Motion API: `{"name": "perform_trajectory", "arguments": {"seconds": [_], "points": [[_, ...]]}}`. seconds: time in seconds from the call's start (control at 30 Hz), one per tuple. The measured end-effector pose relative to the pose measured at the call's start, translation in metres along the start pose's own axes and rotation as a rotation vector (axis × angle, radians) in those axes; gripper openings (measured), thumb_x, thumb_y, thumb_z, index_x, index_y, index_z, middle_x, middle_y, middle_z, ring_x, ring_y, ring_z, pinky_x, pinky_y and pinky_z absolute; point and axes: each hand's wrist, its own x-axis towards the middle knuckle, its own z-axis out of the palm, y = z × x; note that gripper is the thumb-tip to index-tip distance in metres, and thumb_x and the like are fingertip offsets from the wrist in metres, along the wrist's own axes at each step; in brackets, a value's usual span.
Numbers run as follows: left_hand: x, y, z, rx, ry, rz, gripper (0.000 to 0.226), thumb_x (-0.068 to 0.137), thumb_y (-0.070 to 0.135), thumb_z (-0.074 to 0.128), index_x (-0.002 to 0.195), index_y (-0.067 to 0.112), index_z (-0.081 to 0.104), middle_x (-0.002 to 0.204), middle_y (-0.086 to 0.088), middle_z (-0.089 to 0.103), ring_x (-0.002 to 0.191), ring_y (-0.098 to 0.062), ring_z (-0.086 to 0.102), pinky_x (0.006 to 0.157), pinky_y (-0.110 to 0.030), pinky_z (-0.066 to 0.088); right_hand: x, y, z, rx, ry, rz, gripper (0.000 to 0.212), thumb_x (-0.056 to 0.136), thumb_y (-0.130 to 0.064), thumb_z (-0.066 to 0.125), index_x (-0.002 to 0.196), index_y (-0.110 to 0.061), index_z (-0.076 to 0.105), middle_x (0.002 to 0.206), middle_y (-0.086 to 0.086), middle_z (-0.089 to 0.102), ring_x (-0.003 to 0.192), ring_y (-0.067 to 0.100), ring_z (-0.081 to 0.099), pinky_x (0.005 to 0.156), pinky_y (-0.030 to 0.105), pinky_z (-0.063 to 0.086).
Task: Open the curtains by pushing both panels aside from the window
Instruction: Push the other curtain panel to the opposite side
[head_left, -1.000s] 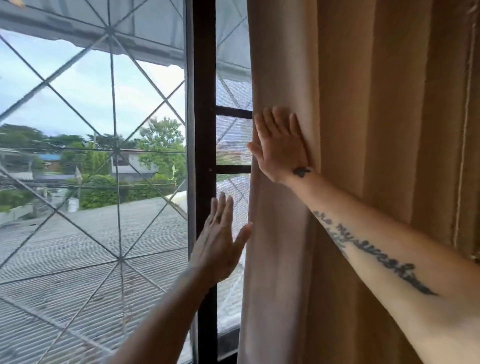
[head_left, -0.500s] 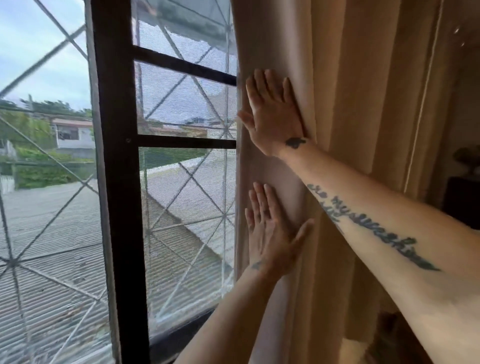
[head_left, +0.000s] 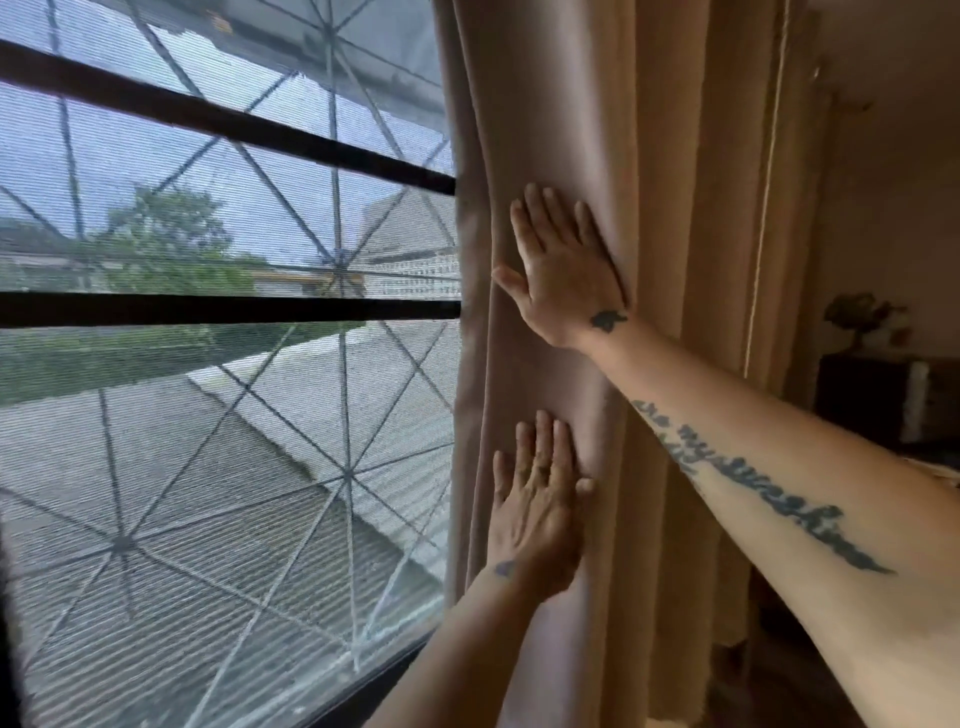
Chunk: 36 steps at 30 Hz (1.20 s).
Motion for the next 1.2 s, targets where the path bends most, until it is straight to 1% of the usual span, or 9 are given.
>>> {"name": "perform_trajectory", "arguments": {"seconds": [0.23, 0.37, 0.53, 0.67, 0.73, 0.87, 1.0, 1.1, 1.2], "points": [[0.057, 0.043, 0.044, -0.141, 0.12, -0.128, 0.1, 0.055, 0.079, -0.005, 0.13, 0.019, -0.033, 0.135, 0.004, -0.044, 0.133, -0.014, -0.038, 0.111, -0.034, -0.022, 0.003, 0.046, 0.028, -0.03, 0.031, -0.058, 0.066, 0.09, -0.044, 0.032, 0.14, -0.007, 0.01, 0.155, 0.014, 0.011, 0.143, 0.026, 0.006, 0.116, 0.043, 0.0], [0.091, 0.046, 0.07, -0.138, 0.211, -0.178, 0.086, 0.062, 0.065, -0.021, 0.133, 0.017, -0.027, 0.14, 0.003, -0.034, 0.127, -0.017, -0.037, 0.115, -0.04, -0.014, 0.016, 0.06, 0.04, -0.045, 0.085, -0.101, 0.066, 0.09, -0.044, 0.034, 0.14, -0.007, 0.012, 0.154, 0.014, 0.013, 0.143, 0.027, 0.008, 0.116, 0.042, 0.0], [0.123, 0.026, 0.096, -0.048, 0.394, -0.084, 0.061, 0.097, 0.043, -0.004, 0.148, 0.01, -0.005, 0.146, -0.004, 0.036, 0.132, -0.02, 0.03, 0.113, -0.04, 0.025, 0.031, 0.082, 0.061, -0.063, 0.108, -0.039, 0.066, 0.09, -0.044, 0.034, 0.141, -0.008, 0.011, 0.155, 0.012, 0.011, 0.143, 0.025, 0.006, 0.115, 0.041, -0.002], [0.14, 0.02, 0.104, -0.01, 0.361, -0.03, 0.062, 0.098, 0.04, -0.003, 0.151, 0.009, 0.008, 0.136, -0.004, 0.058, 0.124, -0.02, 0.056, 0.105, -0.039, 0.041, 0.037, 0.098, 0.075, -0.143, 0.077, 0.009, 0.066, 0.09, -0.045, 0.032, 0.14, -0.008, 0.011, 0.155, 0.012, 0.011, 0.143, 0.025, 0.006, 0.116, 0.042, -0.003], [0.15, 0.018, 0.112, 0.016, 0.328, 0.007, 0.061, 0.099, 0.04, -0.001, 0.152, 0.01, 0.006, 0.137, -0.003, 0.058, 0.123, -0.02, 0.058, 0.108, -0.039, 0.033, 0.041, 0.11, 0.078, -0.205, 0.063, 0.038, 0.066, 0.09, -0.046, 0.031, 0.14, -0.007, 0.011, 0.155, 0.013, 0.011, 0.143, 0.025, 0.006, 0.115, 0.044, -0.005], [0.171, 0.014, 0.129, 0.038, 0.325, 0.113, 0.062, 0.085, 0.043, 0.034, 0.136, 0.013, 0.049, 0.13, -0.003, 0.063, 0.12, -0.023, 0.06, 0.103, -0.035, 0.022, 0.048, 0.135, 0.087, -0.316, 0.033, 0.073, 0.067, 0.09, -0.046, 0.03, 0.14, -0.006, 0.011, 0.154, 0.015, 0.012, 0.143, 0.027, 0.006, 0.114, 0.047, -0.007], [0.189, 0.01, 0.161, -0.023, 0.393, 0.198, 0.063, 0.098, 0.044, 0.013, 0.149, 0.013, -0.006, 0.134, -0.004, 0.06, 0.129, -0.021, 0.04, 0.116, -0.032, -0.007, 0.041, 0.162, 0.106, -0.349, -0.026, 0.145, 0.066, 0.091, -0.046, 0.028, 0.141, -0.008, 0.008, 0.155, 0.012, 0.008, 0.143, 0.025, 0.003, 0.114, 0.046, -0.007], [0.201, 0.012, 0.184, -0.054, 0.35, 0.182, 0.061, 0.096, 0.04, -0.005, 0.149, 0.012, -0.014, 0.132, -0.004, 0.062, 0.123, -0.023, 0.057, 0.116, -0.033, -0.008, 0.034, 0.18, 0.122, -0.352, -0.082, 0.184, 0.065, 0.091, -0.047, 0.025, 0.141, -0.01, 0.005, 0.156, 0.01, 0.005, 0.143, 0.023, 0.0, 0.115, 0.045, -0.007], [0.216, 0.016, 0.195, -0.086, 0.27, 0.182, 0.063, 0.099, 0.039, 0.003, 0.146, 0.008, 0.032, 0.13, -0.004, 0.062, 0.117, -0.025, 0.063, 0.114, -0.034, -0.001, 0.033, 0.197, 0.138, -0.36, -0.102, 0.214, 0.066, 0.091, -0.048, 0.025, 0.141, -0.011, 0.002, 0.156, 0.01, 0.003, 0.143, 0.023, -0.002, 0.115, 0.044, -0.007]]}}
